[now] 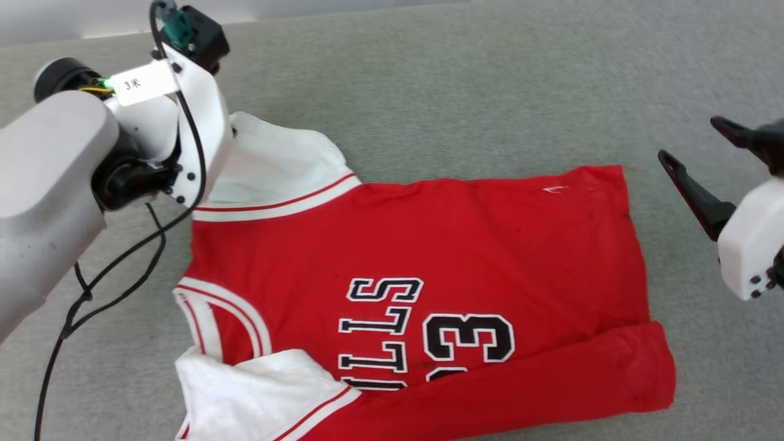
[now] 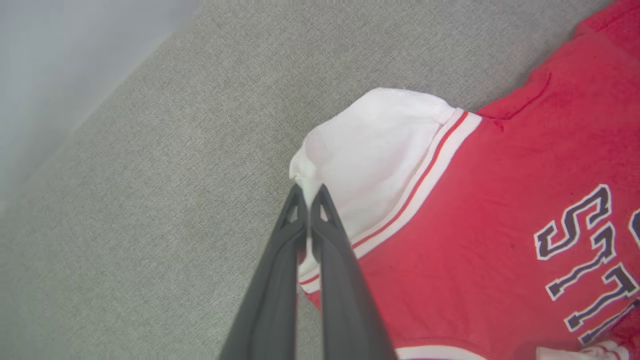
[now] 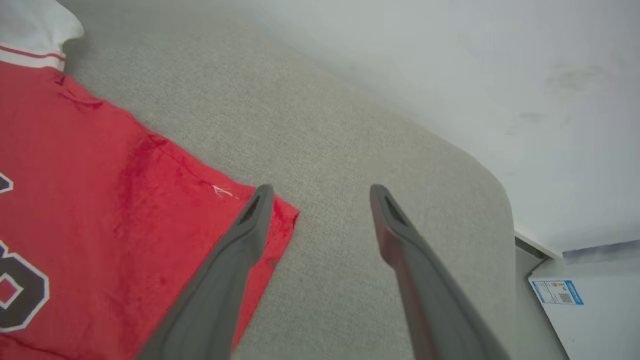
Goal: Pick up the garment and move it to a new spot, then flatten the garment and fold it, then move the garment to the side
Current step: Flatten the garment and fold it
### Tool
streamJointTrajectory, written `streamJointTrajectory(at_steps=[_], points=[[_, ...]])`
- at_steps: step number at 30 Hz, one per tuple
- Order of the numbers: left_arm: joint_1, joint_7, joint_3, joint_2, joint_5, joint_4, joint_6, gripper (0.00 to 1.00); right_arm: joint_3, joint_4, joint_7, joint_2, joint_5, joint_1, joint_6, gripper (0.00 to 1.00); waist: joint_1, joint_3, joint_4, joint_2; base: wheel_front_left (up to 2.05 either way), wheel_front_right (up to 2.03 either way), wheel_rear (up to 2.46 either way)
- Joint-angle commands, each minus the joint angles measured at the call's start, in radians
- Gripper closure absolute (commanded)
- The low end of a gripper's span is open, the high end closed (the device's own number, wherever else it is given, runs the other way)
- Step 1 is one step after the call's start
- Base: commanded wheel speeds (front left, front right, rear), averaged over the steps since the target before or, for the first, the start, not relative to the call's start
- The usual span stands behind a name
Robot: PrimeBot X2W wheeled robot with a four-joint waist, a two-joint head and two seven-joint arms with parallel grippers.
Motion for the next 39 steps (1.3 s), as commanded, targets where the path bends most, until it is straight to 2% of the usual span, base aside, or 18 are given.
streamJointTrajectory(at_steps=[1, 6, 9, 13, 18, 24, 28, 29, 30, 39], points=[[0.012, -0.016, -0.008, -0.002, 0.001, -0.014, 0.000, 1.00, 0.040, 0.021, 0.077, -0.035, 0.046, -0.045, -0.001, 0.00, -0.0001, -0.020, 0.037, -0.0001, 0.00, 0.00, 0.00], [-0.009, -0.055, -0.026, -0.015, 0.012, -0.061, 0.000, 1.00, 0.195, 0.105, 0.360, -0.131, 0.210, -0.200, -0.001, 0.00, -0.0001, -0.005, 0.080, -0.0001, 0.00, 0.00, 0.00], [-0.029, -0.074, -0.033, -0.023, 0.018, -0.081, 0.000, 1.00, 0.268, 0.171, 0.514, -0.151, 0.283, -0.281, -0.001, 0.00, -0.0001, 0.013, 0.105, -0.0001, 0.00, 0.00, 0.00], [-0.055, -0.095, -0.040, -0.034, 0.029, -0.098, 0.000, 1.00, 0.321, 0.254, 0.616, -0.127, 0.319, -0.364, -0.001, 0.00, -0.0001, 0.044, 0.134, -0.0001, 0.00, 0.00, 0.00], [-0.087, -0.111, -0.045, -0.048, 0.037, -0.115, 0.000, 1.00, 0.358, 0.370, 0.651, -0.096, 0.317, -0.416, -0.001, 0.00, -0.0001, 0.081, 0.165, -0.0001, 0.00, 0.00, 0.00], [-0.114, -0.132, -0.048, -0.046, 0.047, -0.128, 0.000, 1.00, 0.415, 0.475, 0.590, -0.070, 0.303, -0.413, -0.001, 0.00, -0.0001, 0.117, 0.180, -0.0001, 0.00, 0.00, 0.00], [-0.104, -0.141, -0.049, -0.039, 0.049, -0.139, 0.000, 1.00, 0.472, 0.519, 0.562, -0.049, 0.350, -0.354, 0.000, 0.00, -0.0001, 0.120, 0.177, -0.0001, 0.00, 0.00, 0.00], [-0.098, -0.144, -0.050, -0.036, 0.049, -0.141, 0.000, 1.00, 0.485, 0.526, 0.555, -0.047, 0.362, -0.341, 0.001, 0.71, -0.0001, 0.117, 0.175, -0.0001, 0.00, 0.00, 0.00], [-0.092, -0.145, -0.050, -0.034, 0.049, -0.143, 0.000, 1.00, 0.490, 0.528, 0.537, -0.045, 0.371, -0.335, 0.002, 1.00, -0.0001, 0.112, 0.172, -0.0001, 0.00, 0.00, 0.00], [0.001, -0.174, -0.050, -0.011, 0.049, -0.172, 0.000, 1.00, 0.490, 0.520, 0.291, -0.095, 0.401, -0.353, -0.001, 1.00, -0.0001, -0.030, 0.158, -0.0001, 0.00, 0.00, 0.00]])
